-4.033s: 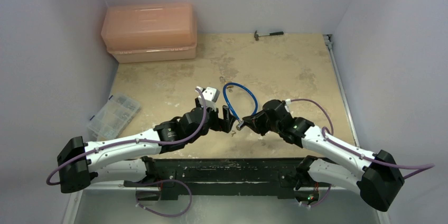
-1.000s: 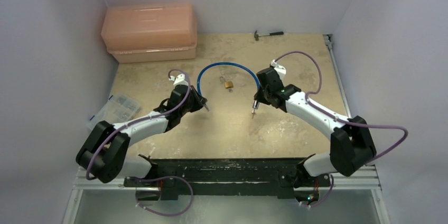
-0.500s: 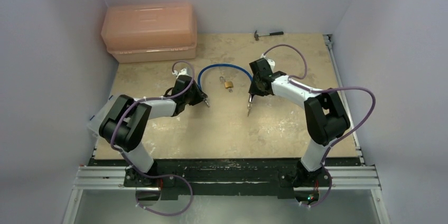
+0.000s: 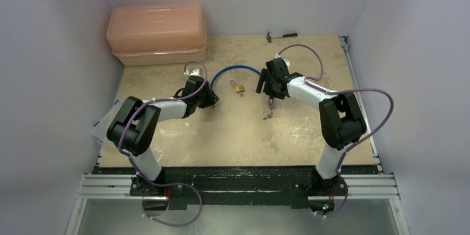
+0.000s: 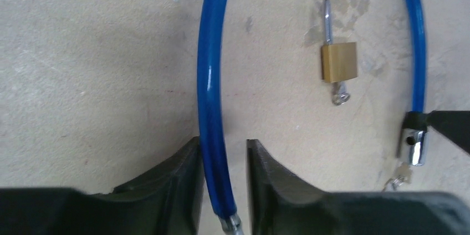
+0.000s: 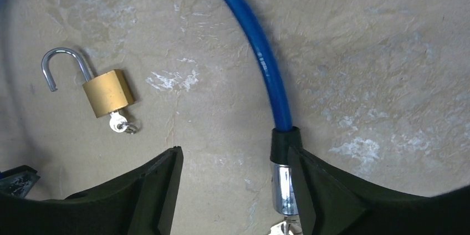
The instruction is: Unlock with the key
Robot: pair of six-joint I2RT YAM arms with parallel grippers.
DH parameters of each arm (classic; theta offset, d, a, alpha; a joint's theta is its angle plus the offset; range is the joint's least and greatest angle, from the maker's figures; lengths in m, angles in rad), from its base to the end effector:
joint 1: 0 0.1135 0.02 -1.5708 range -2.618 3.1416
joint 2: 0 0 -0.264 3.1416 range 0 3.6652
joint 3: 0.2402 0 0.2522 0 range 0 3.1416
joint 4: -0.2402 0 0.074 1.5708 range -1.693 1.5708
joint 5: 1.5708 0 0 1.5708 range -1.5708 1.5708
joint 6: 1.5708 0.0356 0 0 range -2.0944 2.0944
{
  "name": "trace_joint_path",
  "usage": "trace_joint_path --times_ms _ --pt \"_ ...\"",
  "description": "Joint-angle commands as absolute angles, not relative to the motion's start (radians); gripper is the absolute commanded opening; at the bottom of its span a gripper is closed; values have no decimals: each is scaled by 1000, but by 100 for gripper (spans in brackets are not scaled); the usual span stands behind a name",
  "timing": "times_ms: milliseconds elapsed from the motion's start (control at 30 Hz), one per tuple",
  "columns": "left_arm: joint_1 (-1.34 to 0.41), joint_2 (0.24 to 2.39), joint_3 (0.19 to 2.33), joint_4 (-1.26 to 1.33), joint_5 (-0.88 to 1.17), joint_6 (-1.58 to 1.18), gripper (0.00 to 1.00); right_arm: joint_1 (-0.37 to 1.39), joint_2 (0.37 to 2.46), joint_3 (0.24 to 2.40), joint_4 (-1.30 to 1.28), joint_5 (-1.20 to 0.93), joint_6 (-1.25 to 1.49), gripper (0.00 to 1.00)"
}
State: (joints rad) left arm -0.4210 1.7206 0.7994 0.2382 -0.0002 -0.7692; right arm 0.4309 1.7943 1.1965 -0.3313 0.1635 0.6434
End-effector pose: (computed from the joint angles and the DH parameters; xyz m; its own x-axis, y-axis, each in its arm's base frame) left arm 0.3106 -0.1391 0.1466 -0.6980 -0.4496 -0.5574 -0.1071 0.8352 -0.5394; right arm 0.3478 0.1535 0.1952 -0.7765 0.2945 -0.5571 0.1778 0.9505 0.2548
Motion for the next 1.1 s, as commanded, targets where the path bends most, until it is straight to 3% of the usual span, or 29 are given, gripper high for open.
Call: trace_joint_path --times_ms 0,67,167,300,800,1067 --pt "-414 1692 841 197 -29 -723 42 428 1727 1213 -290 152 607 84" --pt "-414 1668 838 171 -49 -714 55 428 1695 1208 -292 167 600 98" --pt "-414 1619 832 132 -74 -693 82 427 1659 1202 -302 185 587 99" --pt "-414 1532 832 71 -108 -658 96 428 1598 1182 -300 197 576 99" --pt "-413 1153 883 -213 -216 -444 99 428 1274 1103 -260 278 444 99" --pt "-413 864 769 -159 -284 -295 99 428 997 953 -158 305 425 99"
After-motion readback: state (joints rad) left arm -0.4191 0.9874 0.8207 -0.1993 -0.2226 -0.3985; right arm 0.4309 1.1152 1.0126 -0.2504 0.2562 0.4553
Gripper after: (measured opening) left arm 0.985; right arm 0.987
